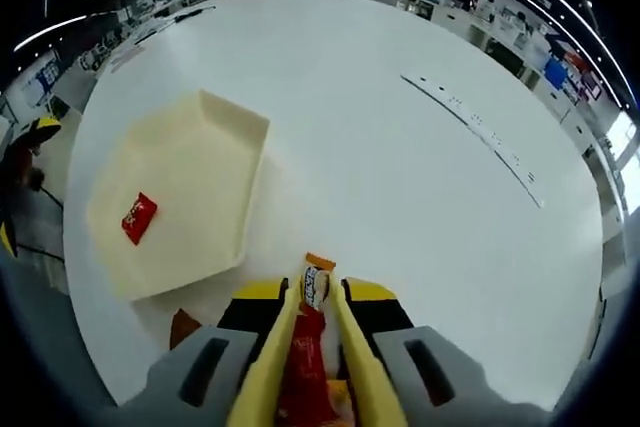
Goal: Place the target food into the container with the food tongs after gripping and lifting it, then release it inside without dropping or visibly crushing the food.
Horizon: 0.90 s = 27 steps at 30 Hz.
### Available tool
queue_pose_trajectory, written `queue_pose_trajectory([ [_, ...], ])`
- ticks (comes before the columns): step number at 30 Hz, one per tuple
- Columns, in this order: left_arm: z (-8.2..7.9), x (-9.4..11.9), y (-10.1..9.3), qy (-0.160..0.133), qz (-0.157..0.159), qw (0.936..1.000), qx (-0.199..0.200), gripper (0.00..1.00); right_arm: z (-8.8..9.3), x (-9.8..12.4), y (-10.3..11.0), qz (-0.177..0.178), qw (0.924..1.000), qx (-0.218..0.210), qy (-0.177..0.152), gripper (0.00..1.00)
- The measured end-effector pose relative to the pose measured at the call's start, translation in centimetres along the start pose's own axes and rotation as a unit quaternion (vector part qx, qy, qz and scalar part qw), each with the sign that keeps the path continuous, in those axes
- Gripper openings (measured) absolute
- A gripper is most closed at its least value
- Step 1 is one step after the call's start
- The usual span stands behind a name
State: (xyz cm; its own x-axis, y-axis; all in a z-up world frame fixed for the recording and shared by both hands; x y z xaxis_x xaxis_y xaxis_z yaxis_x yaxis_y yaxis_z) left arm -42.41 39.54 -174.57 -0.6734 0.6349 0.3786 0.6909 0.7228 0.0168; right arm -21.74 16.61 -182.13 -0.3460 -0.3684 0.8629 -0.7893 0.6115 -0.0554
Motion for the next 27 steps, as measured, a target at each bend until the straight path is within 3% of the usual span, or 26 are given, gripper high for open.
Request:
queue_pose_trajectory([
  [16, 0.1, 0.0, 0.2, 0.000, -0.004, 1.0000, -0.001, 0.99, -0.5, 1.4, -0.7, -0.008, 0.9996, -0.025, -0.007, 0.15],
  [27, 0.2, 0.0, 0.1, 0.006, -0.001, 1.0000, 0.000, 0.98, -2.4, 4.3, -2.2, 0.005, 0.9997, 0.005, -0.022, 0.15],
])
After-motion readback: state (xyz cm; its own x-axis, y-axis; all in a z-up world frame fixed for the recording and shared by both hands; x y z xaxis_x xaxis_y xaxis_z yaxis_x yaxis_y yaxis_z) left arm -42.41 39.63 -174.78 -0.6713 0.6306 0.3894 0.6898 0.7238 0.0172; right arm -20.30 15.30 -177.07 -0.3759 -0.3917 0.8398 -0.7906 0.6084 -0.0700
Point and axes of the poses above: the point that each gripper's makers call its tool centre point, and the gripper's own axes: x roughly backward along the fingers, y roughly to its left, z roughly out of its underside, the point moved 2 cm from there along x, roughly backward along the fingers, and after that the axes turned 3 degrees about -z, right-handed, at the moved point
